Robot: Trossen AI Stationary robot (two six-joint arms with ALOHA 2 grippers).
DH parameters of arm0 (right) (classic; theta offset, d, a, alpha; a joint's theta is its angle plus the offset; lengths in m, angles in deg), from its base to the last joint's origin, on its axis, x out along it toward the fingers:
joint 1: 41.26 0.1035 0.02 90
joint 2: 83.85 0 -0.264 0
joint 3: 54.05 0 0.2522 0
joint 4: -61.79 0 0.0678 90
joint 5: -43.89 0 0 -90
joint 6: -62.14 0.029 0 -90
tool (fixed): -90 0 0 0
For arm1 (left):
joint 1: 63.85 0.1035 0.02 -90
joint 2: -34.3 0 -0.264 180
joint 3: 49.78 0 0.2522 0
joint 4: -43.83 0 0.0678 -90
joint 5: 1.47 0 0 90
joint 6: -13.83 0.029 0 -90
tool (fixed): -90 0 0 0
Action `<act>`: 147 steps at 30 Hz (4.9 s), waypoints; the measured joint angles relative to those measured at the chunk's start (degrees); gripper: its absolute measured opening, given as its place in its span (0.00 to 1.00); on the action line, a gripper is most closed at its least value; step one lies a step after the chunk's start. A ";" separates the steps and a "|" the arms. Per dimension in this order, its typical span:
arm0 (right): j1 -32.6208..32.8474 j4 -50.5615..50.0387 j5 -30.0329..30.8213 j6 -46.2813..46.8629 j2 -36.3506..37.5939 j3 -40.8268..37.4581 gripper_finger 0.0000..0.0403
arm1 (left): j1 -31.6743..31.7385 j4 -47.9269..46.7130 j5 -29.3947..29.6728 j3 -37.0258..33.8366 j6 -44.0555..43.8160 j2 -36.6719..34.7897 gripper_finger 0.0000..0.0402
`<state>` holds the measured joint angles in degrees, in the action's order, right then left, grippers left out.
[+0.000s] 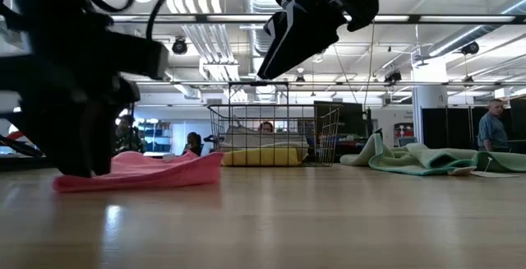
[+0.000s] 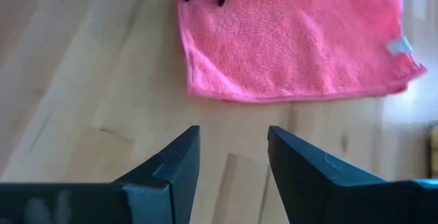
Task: Fold microfiber towels
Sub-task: Fold the pink towel
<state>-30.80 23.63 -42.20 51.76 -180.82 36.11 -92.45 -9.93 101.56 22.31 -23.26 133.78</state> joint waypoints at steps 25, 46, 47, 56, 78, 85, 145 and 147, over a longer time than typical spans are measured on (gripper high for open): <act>-0.16 8.54 -4.61 -12.17 -15.70 7.48 0.40 | -4.87 0.12 1.08 -0.58 -0.72 0.18 0.41; -2.01 4.69 -5.94 -12.76 -23.45 14.29 0.36 | -4.87 -0.17 5.45 -0.75 -0.08 1.54 0.03; -2.12 4.58 -5.95 -12.70 -23.61 14.29 0.36 | -4.86 -0.18 5.77 -0.77 -0.10 1.47 0.02; -2.25 3.65 -7.38 -12.61 -24.02 14.21 0.35 | -4.75 0.00 5.97 -0.73 -1.12 -2.95 0.02; -0.15 -16.68 -9.12 0.94 -24.22 25.19 0.02 | -4.09 0.14 -1.14 1.14 -1.60 -6.97 0.02; 3.90 -26.54 -9.28 6.56 -24.19 32.29 0.02 | -4.17 0.92 -12.38 5.20 -4.23 -10.43 0.02; -11.26 -21.14 -9.93 22.85 -34.73 41.33 0.13 | -4.79 -22.59 -1.61 10.48 -13.32 -18.69 0.02; -11.26 -21.39 -9.91 22.85 -34.52 41.33 0.17 | -4.79 -22.49 -1.60 10.11 -13.31 -18.69 0.02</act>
<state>-42.06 2.24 -52.11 74.61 -215.34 77.44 -97.23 -32.42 99.96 32.42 -36.57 115.09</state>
